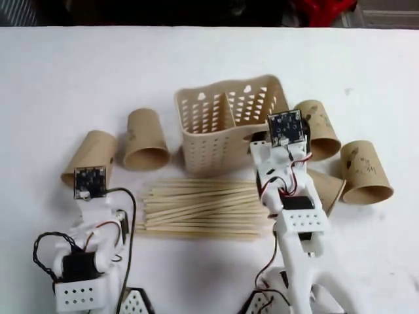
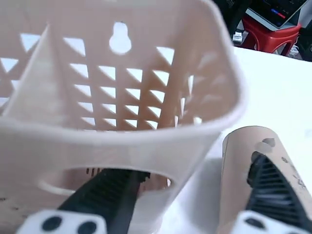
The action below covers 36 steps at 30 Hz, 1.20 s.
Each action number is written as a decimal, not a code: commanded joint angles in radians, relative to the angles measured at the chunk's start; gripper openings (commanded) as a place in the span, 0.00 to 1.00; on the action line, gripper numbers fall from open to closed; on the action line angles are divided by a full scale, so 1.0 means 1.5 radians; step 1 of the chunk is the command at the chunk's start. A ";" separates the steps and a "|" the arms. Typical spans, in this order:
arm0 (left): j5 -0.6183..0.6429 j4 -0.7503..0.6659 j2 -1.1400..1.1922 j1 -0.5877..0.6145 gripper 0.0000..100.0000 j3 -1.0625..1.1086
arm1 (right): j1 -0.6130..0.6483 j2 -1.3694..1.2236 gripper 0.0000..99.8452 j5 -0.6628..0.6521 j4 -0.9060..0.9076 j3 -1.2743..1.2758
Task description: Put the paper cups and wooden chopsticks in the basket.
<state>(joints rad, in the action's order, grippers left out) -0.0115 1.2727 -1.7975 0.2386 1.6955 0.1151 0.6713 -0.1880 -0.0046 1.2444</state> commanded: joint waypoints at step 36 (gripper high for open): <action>-0.001 0.003 -0.007 -0.044 0.12 -0.003 | -0.009 0.180 0.29 -0.020 0.253 -0.006</action>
<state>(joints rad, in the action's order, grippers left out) -0.0115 1.2727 -1.7975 0.2279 1.6955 0.1105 0.9198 -0.2140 0.3775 1.2490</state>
